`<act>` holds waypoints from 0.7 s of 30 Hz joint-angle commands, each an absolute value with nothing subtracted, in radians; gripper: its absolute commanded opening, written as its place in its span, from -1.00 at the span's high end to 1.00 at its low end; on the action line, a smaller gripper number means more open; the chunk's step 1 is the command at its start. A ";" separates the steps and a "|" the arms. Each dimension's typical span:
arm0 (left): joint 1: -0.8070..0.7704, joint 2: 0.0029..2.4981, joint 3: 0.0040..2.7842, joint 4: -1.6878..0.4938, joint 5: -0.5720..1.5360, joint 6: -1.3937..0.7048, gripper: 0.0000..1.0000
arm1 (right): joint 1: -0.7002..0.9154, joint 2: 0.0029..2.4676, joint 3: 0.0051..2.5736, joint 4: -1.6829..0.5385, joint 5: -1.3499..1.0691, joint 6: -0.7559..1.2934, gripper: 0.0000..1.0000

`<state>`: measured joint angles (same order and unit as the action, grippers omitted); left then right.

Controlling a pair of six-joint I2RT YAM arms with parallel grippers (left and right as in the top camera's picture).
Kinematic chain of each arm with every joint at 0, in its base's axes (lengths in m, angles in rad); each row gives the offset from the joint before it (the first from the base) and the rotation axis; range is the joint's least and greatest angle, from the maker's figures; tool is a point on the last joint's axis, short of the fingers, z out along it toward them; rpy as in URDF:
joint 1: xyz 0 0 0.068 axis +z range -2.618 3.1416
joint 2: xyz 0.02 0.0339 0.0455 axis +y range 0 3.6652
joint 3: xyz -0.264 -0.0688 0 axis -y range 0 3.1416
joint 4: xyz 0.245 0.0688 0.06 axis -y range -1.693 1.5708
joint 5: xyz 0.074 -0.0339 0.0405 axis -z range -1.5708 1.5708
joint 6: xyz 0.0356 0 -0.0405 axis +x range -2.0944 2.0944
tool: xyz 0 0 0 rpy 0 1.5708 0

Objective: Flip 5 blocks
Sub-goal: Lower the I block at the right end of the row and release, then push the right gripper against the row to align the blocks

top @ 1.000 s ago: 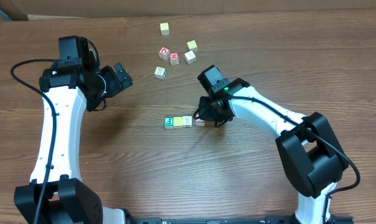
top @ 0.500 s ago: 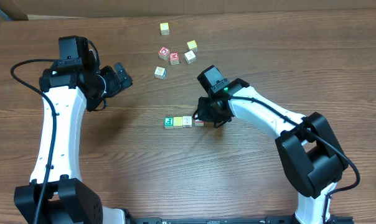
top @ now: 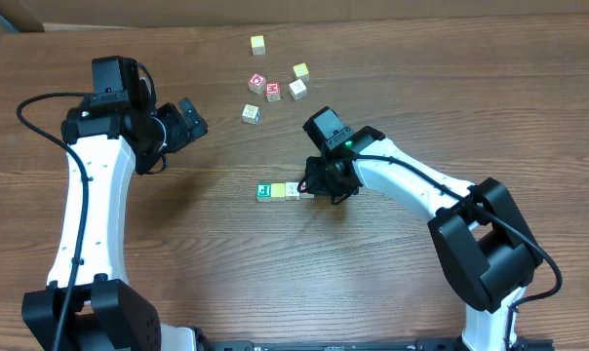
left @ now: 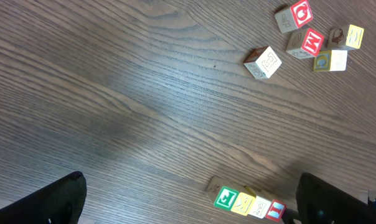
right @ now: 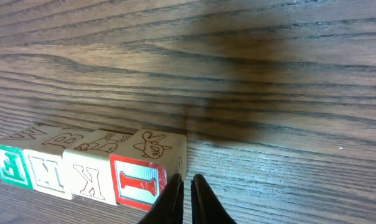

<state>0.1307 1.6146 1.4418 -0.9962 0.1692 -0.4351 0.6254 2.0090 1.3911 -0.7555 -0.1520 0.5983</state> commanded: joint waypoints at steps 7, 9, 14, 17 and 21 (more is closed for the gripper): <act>0.124 1.617 1.448 -0.994 0.173 -0.422 -0.99 | 0.619 1.992 1.380 -0.720 -0.042 0.566 0.78; 0.124 1.617 1.448 -0.994 0.173 -0.422 -0.99 | 0.612 1.992 1.380 -0.680 0.000 0.566 0.78; 0.124 1.617 1.448 -0.994 0.173 -0.422 -1.00 | 0.605 1.993 1.380 -0.545 0.007 0.565 0.78; 0.124 1.617 1.448 -0.994 0.173 -0.422 -1.00 | 0.609 1.994 1.380 -0.493 0.006 0.566 0.80; 0.124 1.617 1.448 -0.994 0.173 -0.422 -1.00 | 0.620 1.999 1.380 -0.482 0.007 0.569 0.92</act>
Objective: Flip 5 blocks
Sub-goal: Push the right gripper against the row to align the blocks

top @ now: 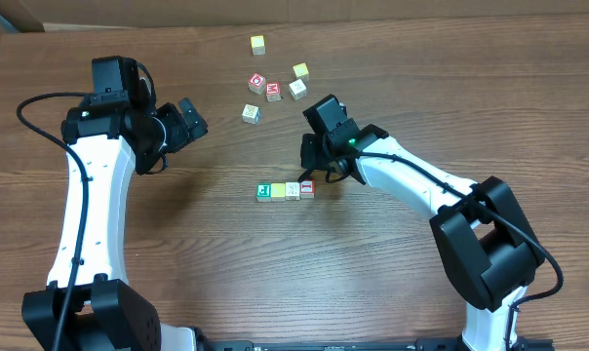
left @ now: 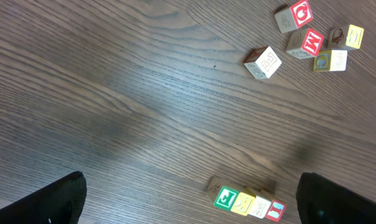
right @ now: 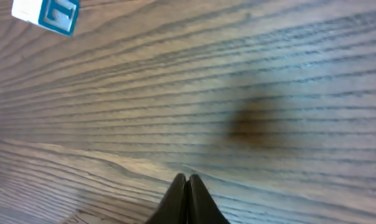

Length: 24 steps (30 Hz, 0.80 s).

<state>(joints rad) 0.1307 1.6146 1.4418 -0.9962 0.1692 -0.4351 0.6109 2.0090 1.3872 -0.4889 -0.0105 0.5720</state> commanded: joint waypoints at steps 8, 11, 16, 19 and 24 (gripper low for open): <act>0.124 1.617 1.448 -0.994 0.173 -0.422 -1.00 | 0.635 2.024 1.380 -0.484 -0.008 0.569 0.92; 0.124 1.617 1.448 -0.994 0.173 -0.422 -0.99 | 0.636 2.024 1.380 -0.494 -0.065 0.569 0.92; 0.124 1.617 1.448 -0.994 0.173 -0.422 -0.99 | 0.636 2.024 1.380 -0.542 -0.081 0.569 0.92; 0.124 1.617 1.448 -0.994 0.173 -0.422 -0.99 | 0.639 2.024 1.380 -0.564 -0.081 0.569 0.92; 0.124 1.617 1.448 -0.994 0.173 -0.423 -0.99 | 0.659 2.025 1.380 -0.585 -0.080 0.569 0.92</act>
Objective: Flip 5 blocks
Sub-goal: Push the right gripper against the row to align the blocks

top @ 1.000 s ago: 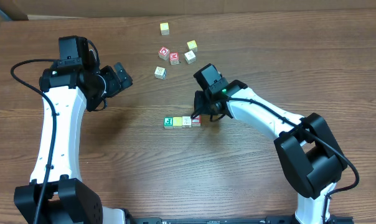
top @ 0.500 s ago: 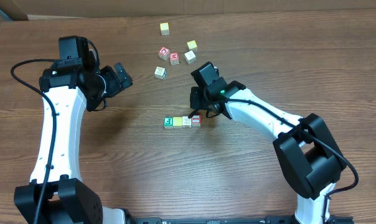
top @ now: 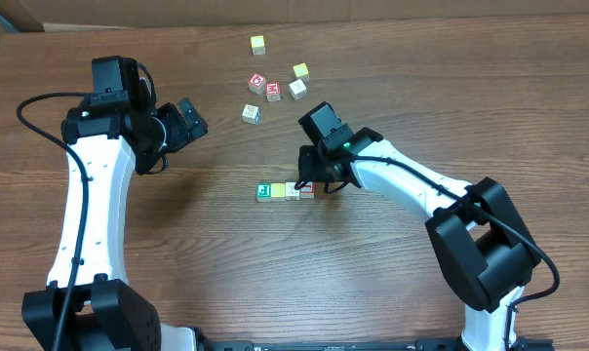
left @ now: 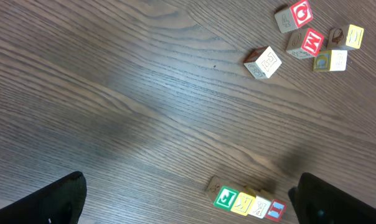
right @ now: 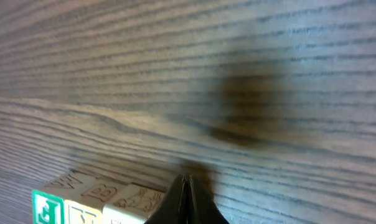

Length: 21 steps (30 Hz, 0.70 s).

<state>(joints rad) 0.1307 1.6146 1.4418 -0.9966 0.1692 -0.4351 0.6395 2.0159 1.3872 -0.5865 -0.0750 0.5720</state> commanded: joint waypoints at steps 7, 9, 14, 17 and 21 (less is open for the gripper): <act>0.124 1.617 1.448 -0.994 0.173 -0.422 -1.00 | 0.672 2.025 1.380 -0.574 -0.028 0.569 0.92; 0.124 1.617 1.448 -0.994 0.173 -0.422 -1.00 | 0.672 2.025 1.380 -0.573 -0.008 0.569 0.92; 0.124 1.617 1.448 -0.994 0.173 -0.422 -1.00 | 0.672 2.025 1.380 -0.582 -0.024 0.569 0.92; 0.124 1.617 1.448 -0.994 0.173 -0.422 -1.00 | 0.672 2.025 1.380 -0.593 -0.044 0.569 0.92; 0.124 1.617 1.448 -0.994 0.173 -0.422 -0.99 | 0.672 2.025 1.380 -0.603 -0.047 0.569 0.92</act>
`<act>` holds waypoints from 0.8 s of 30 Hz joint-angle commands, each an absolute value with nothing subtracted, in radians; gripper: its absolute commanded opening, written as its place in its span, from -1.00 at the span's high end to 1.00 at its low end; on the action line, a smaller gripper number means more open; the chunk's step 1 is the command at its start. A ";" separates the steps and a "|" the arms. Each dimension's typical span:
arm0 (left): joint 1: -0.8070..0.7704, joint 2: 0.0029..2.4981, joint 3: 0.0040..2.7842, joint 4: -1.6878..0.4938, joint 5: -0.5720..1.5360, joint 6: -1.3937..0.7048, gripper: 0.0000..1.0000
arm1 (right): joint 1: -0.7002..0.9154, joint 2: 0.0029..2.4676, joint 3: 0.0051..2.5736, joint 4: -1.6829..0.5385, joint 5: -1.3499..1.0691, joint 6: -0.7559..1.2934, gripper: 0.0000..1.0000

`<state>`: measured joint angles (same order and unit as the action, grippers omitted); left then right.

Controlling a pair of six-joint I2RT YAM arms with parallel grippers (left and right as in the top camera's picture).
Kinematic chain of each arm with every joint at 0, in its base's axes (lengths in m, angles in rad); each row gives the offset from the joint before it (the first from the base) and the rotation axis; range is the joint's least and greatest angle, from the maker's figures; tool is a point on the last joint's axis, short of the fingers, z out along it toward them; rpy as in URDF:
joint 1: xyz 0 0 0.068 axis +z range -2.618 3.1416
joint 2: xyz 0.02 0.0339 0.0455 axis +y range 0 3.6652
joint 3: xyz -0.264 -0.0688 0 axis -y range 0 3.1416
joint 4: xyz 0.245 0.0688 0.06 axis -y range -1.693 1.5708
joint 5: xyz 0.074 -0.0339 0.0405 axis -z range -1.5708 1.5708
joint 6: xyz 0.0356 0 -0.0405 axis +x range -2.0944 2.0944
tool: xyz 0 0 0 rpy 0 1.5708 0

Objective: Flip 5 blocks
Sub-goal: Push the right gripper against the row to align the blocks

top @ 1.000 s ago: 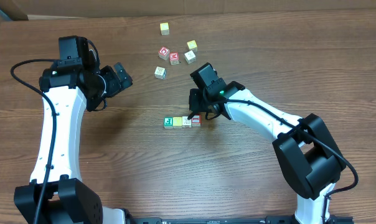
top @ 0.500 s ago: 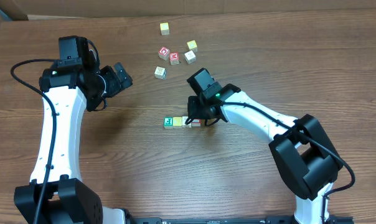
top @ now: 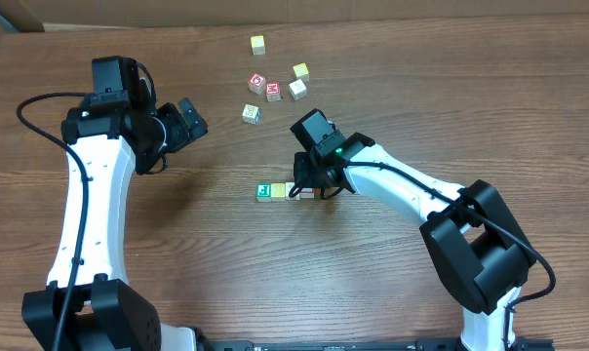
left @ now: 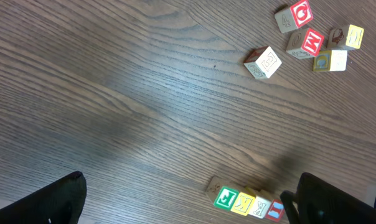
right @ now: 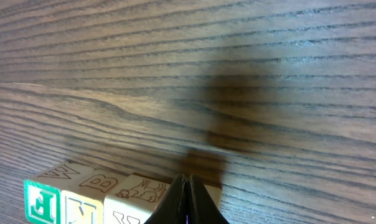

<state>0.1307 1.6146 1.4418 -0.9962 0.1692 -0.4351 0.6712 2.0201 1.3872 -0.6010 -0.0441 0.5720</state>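
Four blocks lie in a row: green [top: 263,192], yellow [top: 278,191], white [top: 293,191] and red [top: 306,193]. The left wrist view shows the same row, from green [left: 226,198] to red [left: 276,210]. My right gripper [top: 311,183] is shut with nothing in it. In the right wrist view its tip [right: 188,182] stands over the row's right-end block [right: 214,194], beside the white block [right: 138,194]. My left gripper [top: 192,115] hangs open high at the left, its fingers [left: 51,199] wide apart.
Several loose blocks lie at the back: a white one [top: 251,113], two red ones [top: 257,82] [top: 273,91], a pale one [top: 297,89] and two yellow ones [top: 300,70] [top: 258,44]. The brown wooden table [top: 451,97] spreads all round.
My shut right gripper has moved a little to the left and closer to the row. Its tip is now over the right-end block. The left arm has not moved.
My right gripper's fingers were narrowly parted at the red end block of the row. Then the gripper was shut and away behind the row, then shut just behind it, and now it is over the end block. The row has stayed in place.
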 commanded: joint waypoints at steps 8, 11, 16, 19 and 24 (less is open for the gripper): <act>0.124 1.617 1.448 -0.994 0.173 -0.423 -1.00 | 0.672 2.025 1.380 -0.608 -0.096 0.569 0.92; 0.124 1.617 1.448 -0.994 0.173 -0.422 -0.99 | 0.672 2.025 1.380 -0.607 -0.095 0.569 0.92; 0.124 1.617 1.448 -0.994 0.173 -0.422 -0.99 | 0.672 2.025 1.381 -0.599 -0.094 0.568 0.92; 0.124 1.617 1.448 -0.994 0.173 -0.422 -1.00 | 0.667 2.024 1.391 -0.569 -0.080 0.552 0.92; 0.124 1.617 1.448 -0.994 0.173 -0.422 -1.00 | 0.635 1.995 1.453 -0.592 -0.081 0.543 0.92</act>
<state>0.1307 1.6146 1.4418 -0.9966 0.1696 -0.4351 0.6598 2.0209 1.3972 -0.5900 -0.0891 0.5564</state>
